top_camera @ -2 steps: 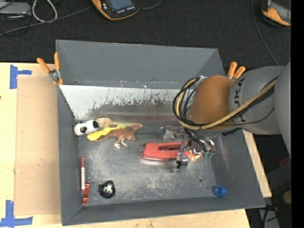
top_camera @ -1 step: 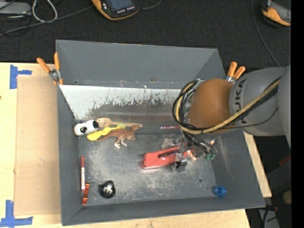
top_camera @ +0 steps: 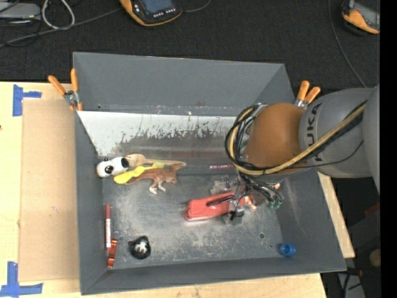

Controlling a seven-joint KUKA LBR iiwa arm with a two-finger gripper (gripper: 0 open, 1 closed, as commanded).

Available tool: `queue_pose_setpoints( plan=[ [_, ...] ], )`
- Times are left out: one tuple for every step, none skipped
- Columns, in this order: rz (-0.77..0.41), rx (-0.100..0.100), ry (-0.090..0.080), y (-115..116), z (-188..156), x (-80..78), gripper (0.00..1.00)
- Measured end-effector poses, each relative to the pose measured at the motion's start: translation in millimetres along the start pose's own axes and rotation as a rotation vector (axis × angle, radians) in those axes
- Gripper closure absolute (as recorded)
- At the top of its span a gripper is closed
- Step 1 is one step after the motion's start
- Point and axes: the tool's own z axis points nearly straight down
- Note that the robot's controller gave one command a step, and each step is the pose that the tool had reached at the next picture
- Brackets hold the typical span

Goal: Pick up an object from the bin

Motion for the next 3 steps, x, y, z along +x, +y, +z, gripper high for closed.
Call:
queue_pose_setpoints(
  plan=[
    [-0.001,-0.002,0.004,1,-21,1.2,1.00],
    [-0.001,-0.001,0.002,1,-44,0.3,1.00],
    [-0.001,-0.001,0.002,1,-62,0.1,1.00]
  ],
)
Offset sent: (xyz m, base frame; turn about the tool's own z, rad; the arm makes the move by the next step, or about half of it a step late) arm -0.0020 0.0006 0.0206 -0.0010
